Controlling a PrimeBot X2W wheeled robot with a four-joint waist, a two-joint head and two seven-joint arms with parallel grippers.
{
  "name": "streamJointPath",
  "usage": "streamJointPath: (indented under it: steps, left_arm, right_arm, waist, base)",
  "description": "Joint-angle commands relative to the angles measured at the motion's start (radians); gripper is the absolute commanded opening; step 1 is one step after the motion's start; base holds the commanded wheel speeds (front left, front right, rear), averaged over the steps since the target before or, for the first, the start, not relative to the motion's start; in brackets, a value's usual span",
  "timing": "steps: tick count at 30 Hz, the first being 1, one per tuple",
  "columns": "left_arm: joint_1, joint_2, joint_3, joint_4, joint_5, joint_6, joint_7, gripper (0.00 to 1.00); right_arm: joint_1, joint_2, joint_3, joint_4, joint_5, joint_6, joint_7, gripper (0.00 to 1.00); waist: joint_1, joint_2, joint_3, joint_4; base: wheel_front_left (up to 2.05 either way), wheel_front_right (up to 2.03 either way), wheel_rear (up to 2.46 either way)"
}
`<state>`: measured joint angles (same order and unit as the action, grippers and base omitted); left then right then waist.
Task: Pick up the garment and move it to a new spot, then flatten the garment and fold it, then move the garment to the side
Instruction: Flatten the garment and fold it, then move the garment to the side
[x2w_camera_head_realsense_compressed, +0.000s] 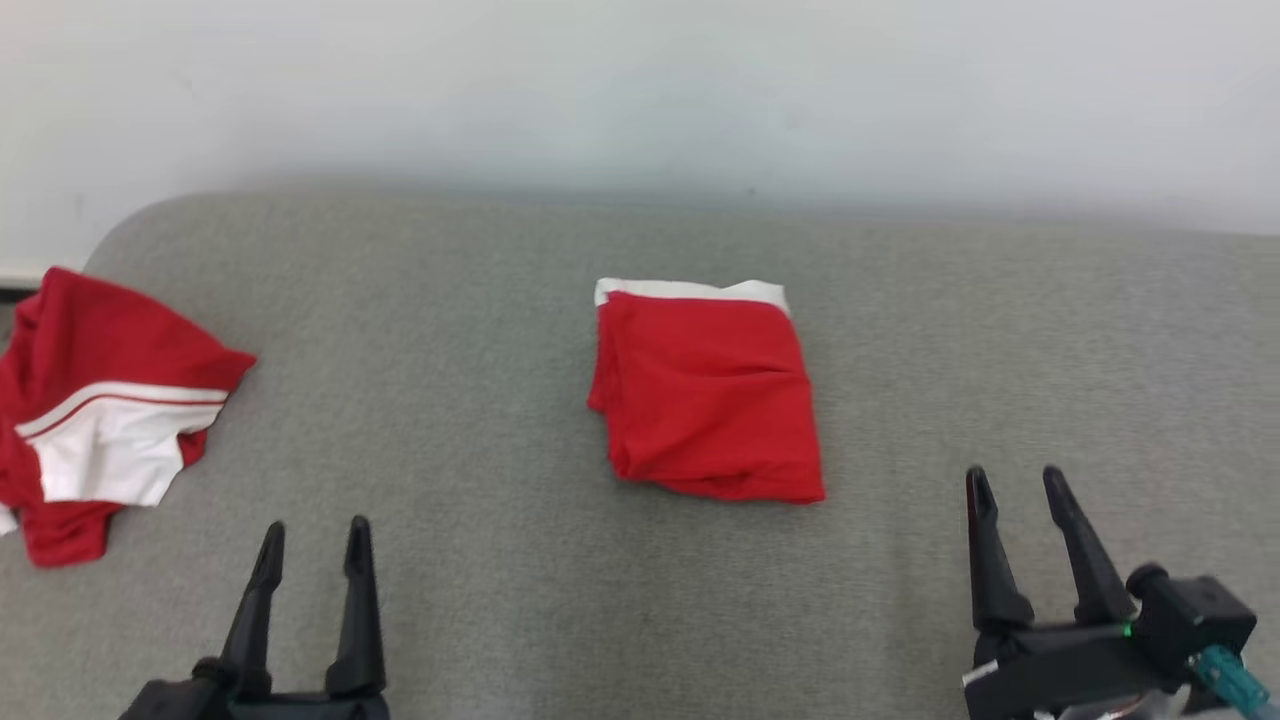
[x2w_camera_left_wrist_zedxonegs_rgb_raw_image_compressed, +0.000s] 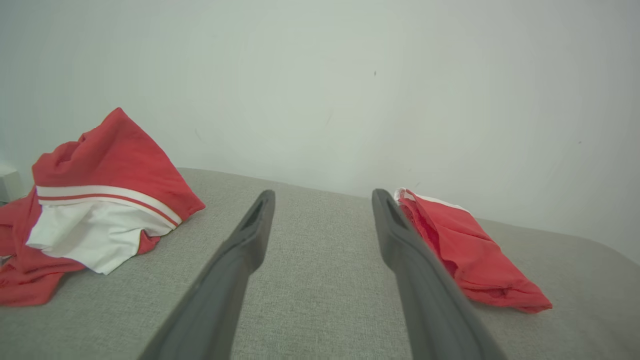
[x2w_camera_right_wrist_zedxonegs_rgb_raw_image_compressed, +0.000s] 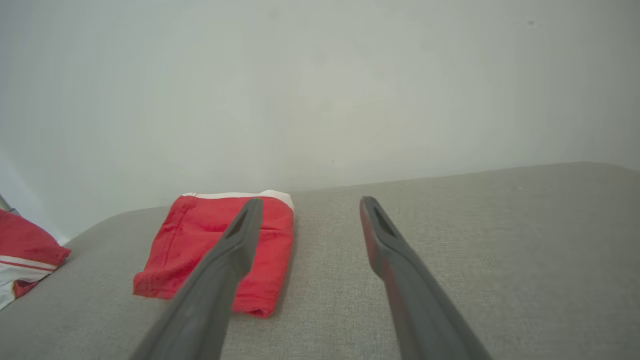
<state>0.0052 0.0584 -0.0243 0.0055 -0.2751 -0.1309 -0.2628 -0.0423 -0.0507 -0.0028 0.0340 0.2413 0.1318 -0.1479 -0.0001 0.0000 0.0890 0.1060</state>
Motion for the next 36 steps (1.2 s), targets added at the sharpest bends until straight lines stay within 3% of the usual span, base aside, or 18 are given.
streamJointPath:
  steps: [1, 18, 36]
  left_arm:
    - [0.024, -0.003, 0.021, 0.010, -0.013, 0.002, -0.003, 1.00]
    - [0.034, 0.015, 0.033, 0.167, -0.034, 0.002, -0.003, 1.00]
    - [0.064, 0.023, 0.060, 0.135, 0.027, 0.001, -0.003, 1.00]
  right_arm:
    - [0.026, 0.001, -0.002, 0.025, 0.002, -0.002, -0.013, 1.00]
    - [0.014, 0.000, -0.030, 0.234, -0.094, -0.002, -0.101, 1.00]
    - [-0.011, 0.000, 0.007, 0.282, -0.076, -0.002, -0.112, 1.00]
  waist:
    - [0.0001, 0.0000, -0.059, -0.063]
    - [0.0001, 0.0000, -0.107, -0.139]
    - [0.0001, 0.0000, -0.094, -0.129]
  base:
    - [0.00, 0.00, 0.00]
    - [0.00, 0.00, 0.00]
    - [0.00, 0.00, 0.00]
